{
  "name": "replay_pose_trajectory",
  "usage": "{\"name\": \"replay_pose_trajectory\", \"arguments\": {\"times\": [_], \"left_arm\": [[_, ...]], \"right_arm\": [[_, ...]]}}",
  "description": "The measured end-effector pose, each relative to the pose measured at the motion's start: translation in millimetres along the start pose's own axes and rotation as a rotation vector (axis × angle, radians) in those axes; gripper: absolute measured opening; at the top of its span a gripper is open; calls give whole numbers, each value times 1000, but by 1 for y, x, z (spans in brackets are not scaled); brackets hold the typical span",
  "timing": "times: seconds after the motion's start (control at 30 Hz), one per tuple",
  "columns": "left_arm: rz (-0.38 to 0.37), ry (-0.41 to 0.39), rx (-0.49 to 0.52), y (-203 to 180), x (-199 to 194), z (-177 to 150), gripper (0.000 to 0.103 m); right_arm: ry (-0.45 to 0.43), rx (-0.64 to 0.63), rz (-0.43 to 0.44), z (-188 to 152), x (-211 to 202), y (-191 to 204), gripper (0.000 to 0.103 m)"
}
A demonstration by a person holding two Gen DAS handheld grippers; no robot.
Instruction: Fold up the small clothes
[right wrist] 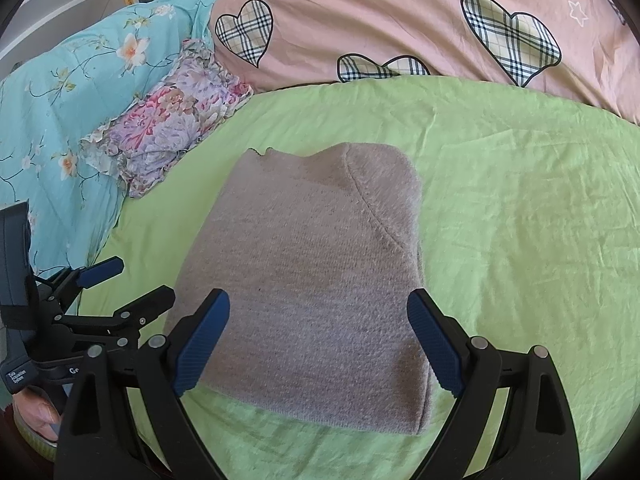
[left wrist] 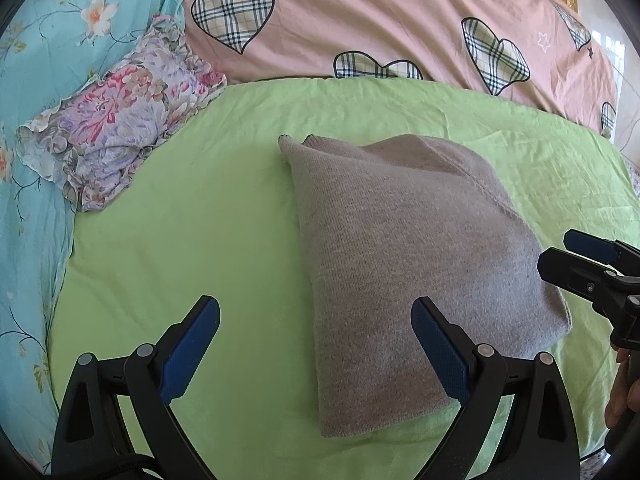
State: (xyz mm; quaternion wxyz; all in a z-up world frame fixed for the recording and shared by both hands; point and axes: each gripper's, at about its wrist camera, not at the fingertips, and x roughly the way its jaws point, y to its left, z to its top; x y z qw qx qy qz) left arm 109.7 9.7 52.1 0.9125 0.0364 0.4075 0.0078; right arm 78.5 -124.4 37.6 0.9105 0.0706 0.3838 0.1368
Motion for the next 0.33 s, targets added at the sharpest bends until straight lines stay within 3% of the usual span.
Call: {"name": "replay_pose_trajectory", "arguments": {"times": [0.33], "left_arm": [[-2, -3, -7, 0, -5, 0, 97]], "right_arm": [[3, -3, 5, 0, 1, -1, 91]]}}
